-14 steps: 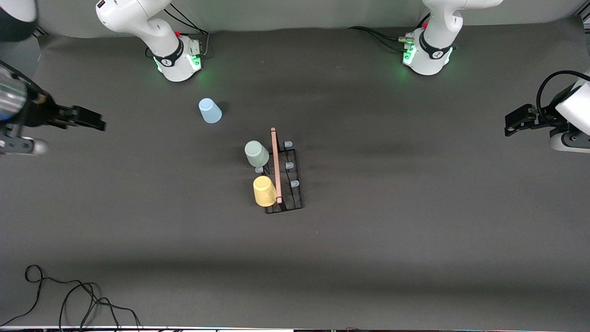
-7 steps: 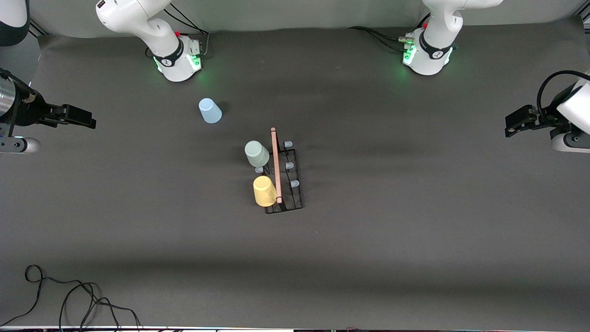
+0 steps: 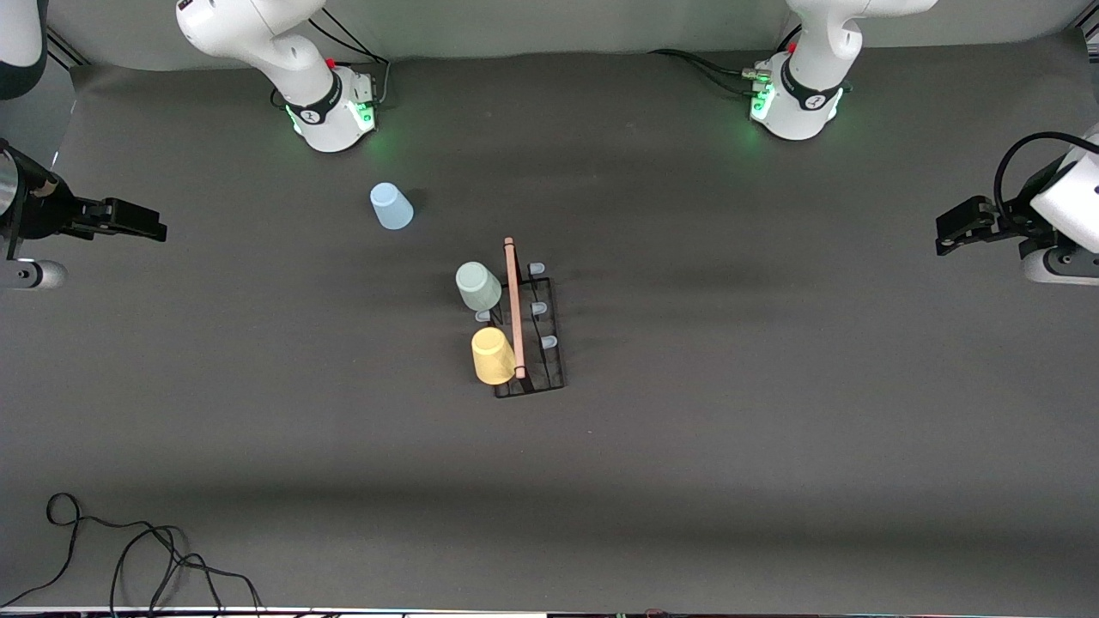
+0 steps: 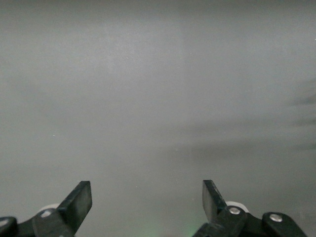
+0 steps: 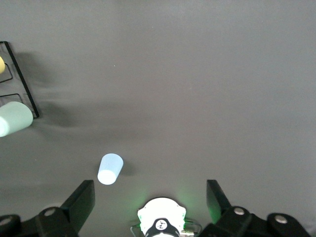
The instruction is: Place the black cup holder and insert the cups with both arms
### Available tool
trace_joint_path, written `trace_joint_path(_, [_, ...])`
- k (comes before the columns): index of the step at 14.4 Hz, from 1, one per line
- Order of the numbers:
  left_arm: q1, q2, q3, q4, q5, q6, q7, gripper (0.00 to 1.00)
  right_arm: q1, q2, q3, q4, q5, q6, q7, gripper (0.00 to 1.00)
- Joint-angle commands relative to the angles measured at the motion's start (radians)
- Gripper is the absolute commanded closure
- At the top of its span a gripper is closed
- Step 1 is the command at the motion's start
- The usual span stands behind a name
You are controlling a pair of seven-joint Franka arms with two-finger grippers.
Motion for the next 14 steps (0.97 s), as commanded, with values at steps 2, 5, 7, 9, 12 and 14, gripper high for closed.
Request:
trace_joint_path(2, [-0.012,-0.029,0.005,-0.030,0.001,0.006,-0.018,0.00,-0.317,-0.073,0.339,-0.059,-0.054,0.022,-0.024,0.00])
trace_joint_path(5, [-0.013,-0.029,0.005,-0.036,0.001,0.007,-0.018,0.00,-0.324,-0.152,0.343,-0.187,-0.053,0.158,-0.058,0.00])
trace_joint_path(7, [-0.013,-0.026,0.005,-0.035,0.001,0.007,-0.016,0.00,-0.315,-0.151,0.340,-0.185,-0.051,0.156,-0.057,0.00])
trace_joint_path(9, [-0.012,-0.020,0.005,-0.030,0.003,0.002,-0.018,0.00,-0.315,-0.146,0.336,-0.184,-0.042,0.157,-0.055,0.00])
trace_joint_path(12, [-0.012,-0.016,0.005,-0.027,0.003,0.010,-0.007,0.00,-0.313,-0.148,0.338,-0.184,-0.042,0.156,-0.047,0.00])
trace_joint_path(14, [-0.012,-0.015,0.005,-0.025,0.003,0.012,-0.005,0.00,-0.313,-0.148,0.338,-0.184,-0.042,0.156,-0.049,0.00])
